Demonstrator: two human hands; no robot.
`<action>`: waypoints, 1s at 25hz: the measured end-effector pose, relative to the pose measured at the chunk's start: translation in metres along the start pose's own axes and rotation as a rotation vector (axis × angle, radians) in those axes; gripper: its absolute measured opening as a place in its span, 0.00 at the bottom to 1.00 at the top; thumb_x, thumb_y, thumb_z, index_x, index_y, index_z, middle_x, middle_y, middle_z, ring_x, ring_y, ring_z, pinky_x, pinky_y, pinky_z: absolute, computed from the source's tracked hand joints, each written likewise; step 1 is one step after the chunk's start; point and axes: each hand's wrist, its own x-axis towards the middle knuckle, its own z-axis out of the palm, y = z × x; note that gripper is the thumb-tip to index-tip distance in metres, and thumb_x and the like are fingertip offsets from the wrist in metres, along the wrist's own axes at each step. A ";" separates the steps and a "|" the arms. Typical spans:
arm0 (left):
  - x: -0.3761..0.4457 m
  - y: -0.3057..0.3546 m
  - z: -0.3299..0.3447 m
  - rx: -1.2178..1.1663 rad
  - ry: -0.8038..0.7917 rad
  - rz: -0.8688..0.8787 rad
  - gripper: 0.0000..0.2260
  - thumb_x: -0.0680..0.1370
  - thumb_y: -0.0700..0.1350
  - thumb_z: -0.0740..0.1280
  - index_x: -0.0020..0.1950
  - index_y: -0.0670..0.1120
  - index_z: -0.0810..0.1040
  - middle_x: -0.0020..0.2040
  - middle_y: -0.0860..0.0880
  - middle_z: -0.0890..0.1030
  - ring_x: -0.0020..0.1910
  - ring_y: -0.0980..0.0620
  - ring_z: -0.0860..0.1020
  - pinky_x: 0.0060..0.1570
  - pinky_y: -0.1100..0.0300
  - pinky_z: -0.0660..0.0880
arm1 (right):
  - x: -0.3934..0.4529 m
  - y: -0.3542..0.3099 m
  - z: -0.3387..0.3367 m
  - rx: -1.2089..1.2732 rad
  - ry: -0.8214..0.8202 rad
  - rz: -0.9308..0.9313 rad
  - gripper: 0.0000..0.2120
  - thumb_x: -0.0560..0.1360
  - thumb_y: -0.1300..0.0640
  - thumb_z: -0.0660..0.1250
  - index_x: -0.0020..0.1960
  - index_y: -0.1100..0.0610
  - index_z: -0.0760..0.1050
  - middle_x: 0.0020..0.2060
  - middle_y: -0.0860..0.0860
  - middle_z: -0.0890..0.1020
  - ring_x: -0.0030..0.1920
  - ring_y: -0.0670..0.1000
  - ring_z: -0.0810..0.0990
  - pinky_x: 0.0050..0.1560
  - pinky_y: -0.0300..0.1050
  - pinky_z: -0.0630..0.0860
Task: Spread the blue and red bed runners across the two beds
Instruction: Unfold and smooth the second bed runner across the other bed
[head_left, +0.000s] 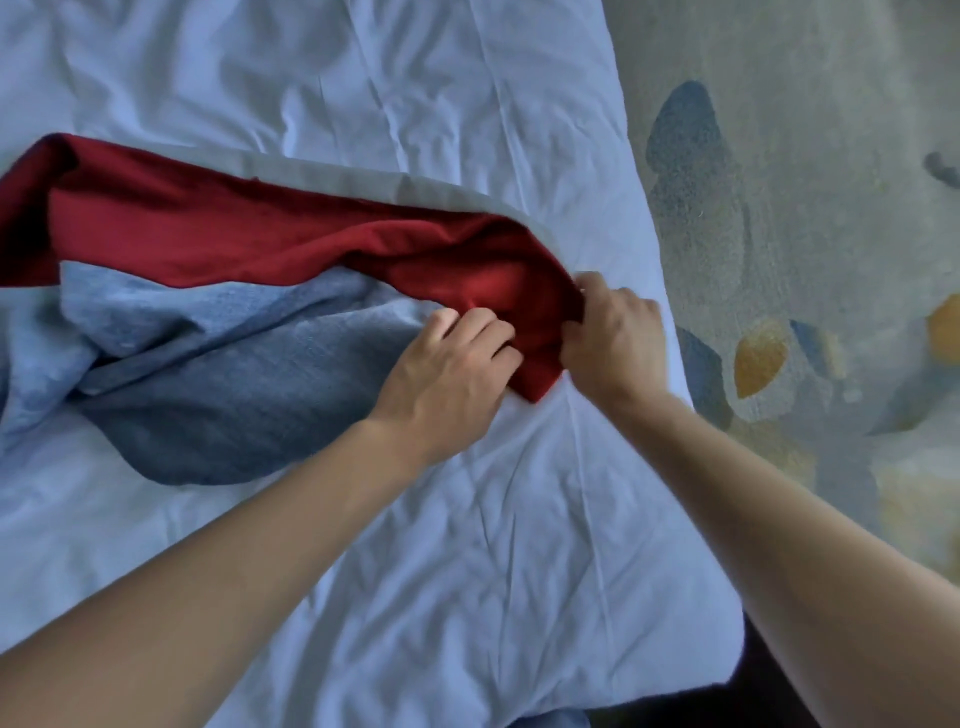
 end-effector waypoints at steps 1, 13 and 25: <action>-0.003 0.005 0.002 0.025 0.001 0.052 0.12 0.77 0.44 0.58 0.55 0.48 0.78 0.56 0.49 0.77 0.59 0.46 0.74 0.55 0.51 0.66 | 0.004 0.015 -0.006 -0.054 -0.017 0.047 0.19 0.71 0.64 0.63 0.62 0.58 0.75 0.46 0.59 0.83 0.50 0.63 0.78 0.53 0.55 0.69; 0.037 0.021 0.012 0.174 0.053 0.109 0.09 0.75 0.38 0.57 0.45 0.51 0.74 0.43 0.51 0.73 0.43 0.49 0.72 0.44 0.55 0.68 | 0.018 0.032 -0.004 -0.220 0.029 -0.124 0.08 0.73 0.66 0.62 0.51 0.60 0.74 0.37 0.54 0.79 0.42 0.61 0.77 0.61 0.55 0.66; 0.149 0.058 0.028 0.116 0.146 0.073 0.07 0.75 0.42 0.65 0.45 0.51 0.81 0.47 0.52 0.80 0.48 0.48 0.78 0.47 0.53 0.70 | 0.041 0.101 -0.017 -0.054 0.084 -0.097 0.16 0.77 0.54 0.63 0.63 0.59 0.77 0.49 0.54 0.84 0.53 0.60 0.79 0.65 0.55 0.67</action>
